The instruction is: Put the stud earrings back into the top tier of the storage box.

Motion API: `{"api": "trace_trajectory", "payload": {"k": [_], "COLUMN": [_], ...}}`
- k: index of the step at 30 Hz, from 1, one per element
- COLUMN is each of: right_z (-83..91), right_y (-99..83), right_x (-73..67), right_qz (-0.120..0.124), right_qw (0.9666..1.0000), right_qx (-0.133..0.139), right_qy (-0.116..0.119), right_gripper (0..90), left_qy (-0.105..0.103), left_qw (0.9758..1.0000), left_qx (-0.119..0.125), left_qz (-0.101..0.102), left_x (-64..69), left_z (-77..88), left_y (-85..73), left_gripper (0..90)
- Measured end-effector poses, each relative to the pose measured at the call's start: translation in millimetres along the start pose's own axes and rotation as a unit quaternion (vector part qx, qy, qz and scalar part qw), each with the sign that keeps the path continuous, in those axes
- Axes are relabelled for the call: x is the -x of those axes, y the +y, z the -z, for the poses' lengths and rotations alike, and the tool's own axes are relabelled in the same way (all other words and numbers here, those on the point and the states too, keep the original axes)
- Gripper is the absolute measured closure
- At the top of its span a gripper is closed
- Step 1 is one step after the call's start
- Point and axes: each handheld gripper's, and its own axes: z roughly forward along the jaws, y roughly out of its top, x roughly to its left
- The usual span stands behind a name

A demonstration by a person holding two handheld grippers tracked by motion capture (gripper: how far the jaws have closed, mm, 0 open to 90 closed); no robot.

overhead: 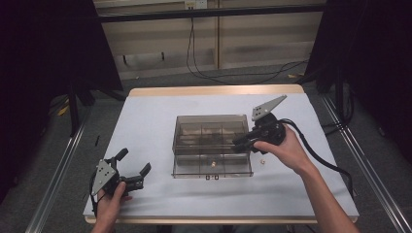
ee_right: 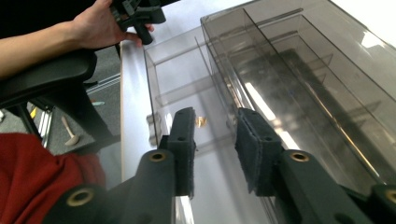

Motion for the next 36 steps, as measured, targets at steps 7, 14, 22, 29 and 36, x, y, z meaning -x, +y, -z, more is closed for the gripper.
{"api": "trace_trajectory", "payload": {"k": [7,14,22,29,36], "right_z": [26.8,37.2,39.9,28.7,16.8], "right_y": [-15.9,-34.5,-52.0,-57.1,-53.8], "right_x": [5.9,15.5,29.7,40.2,48.0], "right_qz": [-0.017,-0.047,-0.085,-0.114,-0.119], "right_qw": [0.9995,0.9972,0.9888,0.9762,0.9602], "right_qx": [0.014,-0.005,-0.085,-0.157,-0.228], "right_qy": [-0.024,-0.057,-0.089,-0.097,-0.109], "right_gripper": [67.8,64.8,60.3,61.1,62.0], "left_qy": [0.0,0.001,0.002,0.002,0.002], "left_qw": [1.0,1.0,1.0,1.0,1.0], "left_qx": [0.0,0.001,0.0,0.001,0.0], "left_qz": [0.001,0.003,0.004,0.003,0.002], "left_x": [0.0,0.6,1.0,0.6,0.6], "left_z": [0.0,-0.5,-0.5,-0.7,-0.6], "left_y": [0.0,0.0,-0.1,0.0,0.0], "left_gripper": [0.7,0.7,0.7,0.7,0.7]}}
